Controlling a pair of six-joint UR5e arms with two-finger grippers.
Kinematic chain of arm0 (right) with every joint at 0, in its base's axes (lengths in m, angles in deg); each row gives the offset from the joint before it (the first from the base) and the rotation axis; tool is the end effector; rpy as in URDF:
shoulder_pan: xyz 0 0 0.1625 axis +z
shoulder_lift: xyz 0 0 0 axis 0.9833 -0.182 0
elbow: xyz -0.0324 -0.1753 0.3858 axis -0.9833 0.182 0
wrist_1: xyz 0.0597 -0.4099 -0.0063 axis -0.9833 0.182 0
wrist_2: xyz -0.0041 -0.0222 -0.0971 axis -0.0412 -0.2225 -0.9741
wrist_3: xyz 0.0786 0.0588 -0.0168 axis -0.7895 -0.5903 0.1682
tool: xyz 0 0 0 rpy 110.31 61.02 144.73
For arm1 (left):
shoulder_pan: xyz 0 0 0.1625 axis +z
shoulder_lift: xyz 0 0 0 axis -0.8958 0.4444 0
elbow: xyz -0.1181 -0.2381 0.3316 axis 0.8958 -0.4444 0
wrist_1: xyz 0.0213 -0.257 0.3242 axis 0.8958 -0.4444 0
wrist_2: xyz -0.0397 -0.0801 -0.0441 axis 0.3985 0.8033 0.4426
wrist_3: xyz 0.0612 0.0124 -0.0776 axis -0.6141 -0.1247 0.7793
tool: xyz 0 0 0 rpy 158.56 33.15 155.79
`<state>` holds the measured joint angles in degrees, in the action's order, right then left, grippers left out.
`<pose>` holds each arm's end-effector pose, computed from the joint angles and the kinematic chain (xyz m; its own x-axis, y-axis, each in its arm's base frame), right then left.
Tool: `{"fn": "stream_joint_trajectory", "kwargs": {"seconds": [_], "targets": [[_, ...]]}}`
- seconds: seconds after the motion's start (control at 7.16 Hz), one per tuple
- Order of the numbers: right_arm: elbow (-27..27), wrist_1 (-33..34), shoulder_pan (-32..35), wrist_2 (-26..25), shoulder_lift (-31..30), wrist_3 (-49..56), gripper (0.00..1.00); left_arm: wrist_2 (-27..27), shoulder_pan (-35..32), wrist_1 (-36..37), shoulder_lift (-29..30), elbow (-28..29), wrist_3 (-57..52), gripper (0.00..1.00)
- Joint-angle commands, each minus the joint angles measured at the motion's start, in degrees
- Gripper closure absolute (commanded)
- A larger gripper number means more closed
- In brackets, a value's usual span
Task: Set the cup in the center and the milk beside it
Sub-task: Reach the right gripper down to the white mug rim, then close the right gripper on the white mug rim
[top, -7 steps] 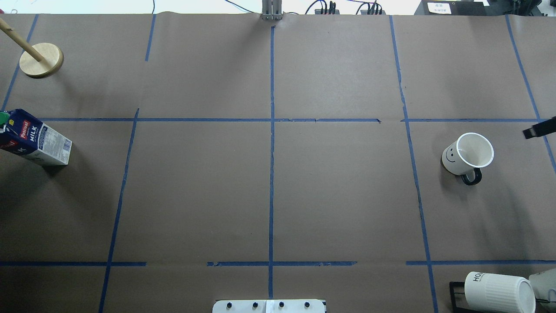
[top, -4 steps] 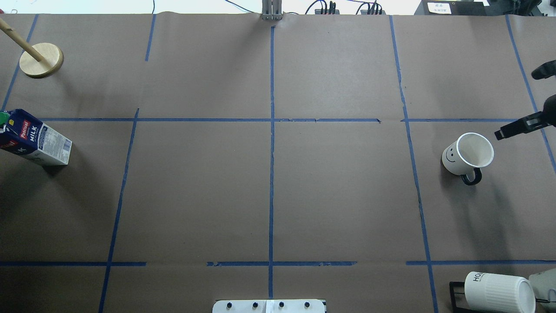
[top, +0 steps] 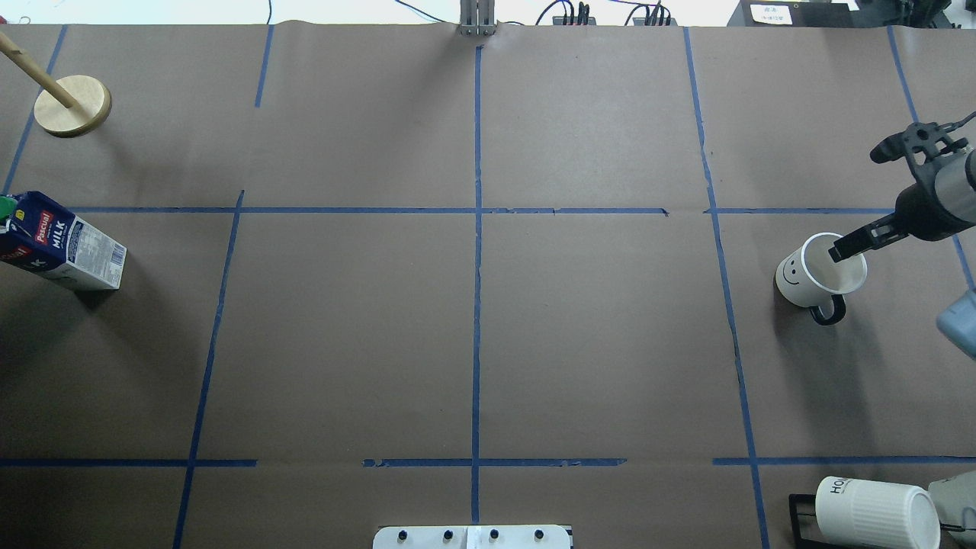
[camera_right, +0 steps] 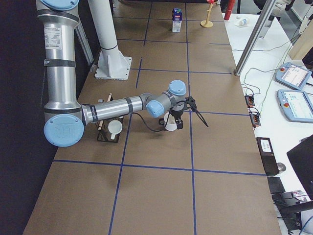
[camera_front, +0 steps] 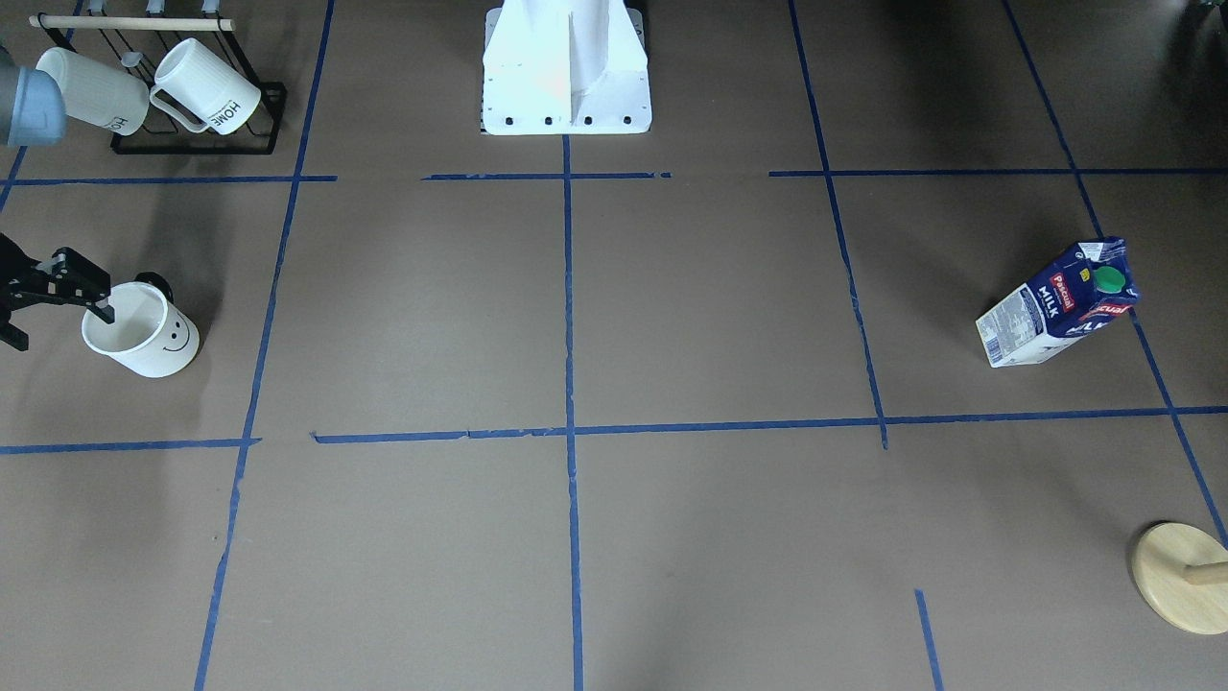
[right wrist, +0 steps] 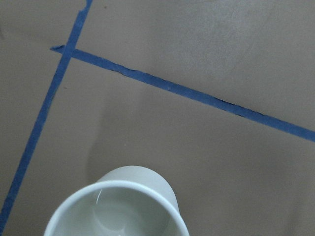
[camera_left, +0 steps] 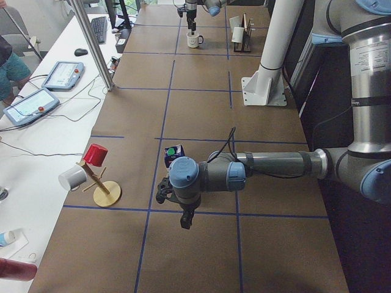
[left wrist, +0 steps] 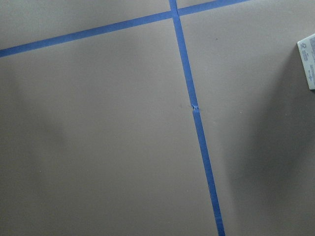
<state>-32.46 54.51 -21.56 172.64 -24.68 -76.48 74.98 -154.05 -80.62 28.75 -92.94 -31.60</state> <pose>-0.2087 -0.4782 0.5489 0.6809 -0.3426 0.6473 0.2118 0.9382 0.2737 -0.0657 -0.4124 0.6753 0.6778 0.2210 -0.7012 -0.1852 0.9743 0.1281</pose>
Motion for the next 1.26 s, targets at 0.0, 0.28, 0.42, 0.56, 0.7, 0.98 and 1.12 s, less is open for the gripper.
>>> {"fn": "stream_joint_trajectory", "kwargs": {"seconds": [0.0, 0.28, 0.42, 0.56, 0.7, 0.98, 1.12], "targets": [[1.8, 0.0, -1.4, -1.1, 0.5, 0.0, 0.05, 0.0, 0.1, 0.0, 0.0, 0.0, 0.0, 0.00], [2.2, 0.0, -1.4, -1.0, 0.5, -0.2, 0.78, 0.0, 0.0, 0.0, 0.0, 0.0, 0.0, 0.00], [2.2, 0.1, -1.4, -1.0, 0.6, -0.3, 0.83, 0.0, 0.0, 0.0, -0.1, 0.0, 0.0, 0.00], [2.2, 0.1, -1.4, -0.9, 0.8, -0.3, 0.84, 0.0, 0.1, 0.0, 0.0, 0.0, 0.0, 0.00], [2.1, 0.1, -1.4, -0.8, 0.8, -0.4, 0.85, -0.1, 0.1, 0.0, 0.0, 0.0, 0.0, 0.00], [0.9, 0.2, -1.1, 0.4, 0.8, -0.4, 0.90, 0.0, 0.0, 0.0, 0.0, 0.0, 0.0, 0.00], [0.5, 1.0, -1.2, 0.9, 3.0, -5.1, 0.94, -0.1, 0.0, 0.0, -0.1, -0.1, 0.0, 0.00]]}}
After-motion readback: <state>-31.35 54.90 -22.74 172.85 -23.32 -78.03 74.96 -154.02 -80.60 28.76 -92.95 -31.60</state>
